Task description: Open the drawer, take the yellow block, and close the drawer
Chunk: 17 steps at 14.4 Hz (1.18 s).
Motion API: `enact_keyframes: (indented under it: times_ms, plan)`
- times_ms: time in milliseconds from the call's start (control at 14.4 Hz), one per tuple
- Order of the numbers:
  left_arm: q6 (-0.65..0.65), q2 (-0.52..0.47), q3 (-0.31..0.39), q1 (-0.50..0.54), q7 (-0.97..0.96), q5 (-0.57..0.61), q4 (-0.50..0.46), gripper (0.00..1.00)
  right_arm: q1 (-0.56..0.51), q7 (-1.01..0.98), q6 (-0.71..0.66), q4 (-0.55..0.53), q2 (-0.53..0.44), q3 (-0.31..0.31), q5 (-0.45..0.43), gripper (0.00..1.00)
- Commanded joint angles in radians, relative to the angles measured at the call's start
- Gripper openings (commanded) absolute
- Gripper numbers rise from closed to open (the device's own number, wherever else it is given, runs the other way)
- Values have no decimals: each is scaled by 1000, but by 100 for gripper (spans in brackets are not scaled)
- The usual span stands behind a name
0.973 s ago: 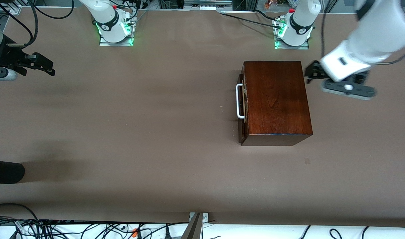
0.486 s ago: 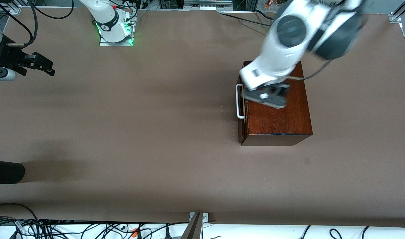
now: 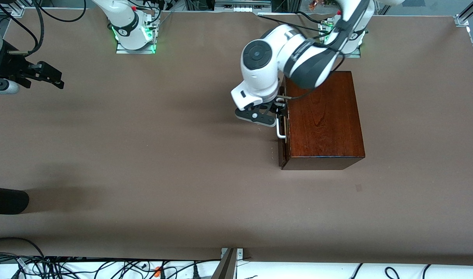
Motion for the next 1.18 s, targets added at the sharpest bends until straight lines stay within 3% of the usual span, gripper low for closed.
enact_keyframes:
  times_ms: [0, 208, 417, 1112]
  plan:
    - [-7, 25, 14, -3, -69, 31, 27, 100, -5, 14, 0, 7, -4, 3, -1, 100]
    - [-14, 57, 18, -32, -171, 34, 22, 100, -3, 14, 0, 7, -4, 3, -1, 100]
    - [-39, 71, 18, -34, -178, 112, 16, 100, -5, 14, 0, 7, -4, 3, 0, 100]
    - [-27, 152, 17, -63, -219, 206, 12, 100, -5, 14, 1, 7, -4, 3, 0, 100]
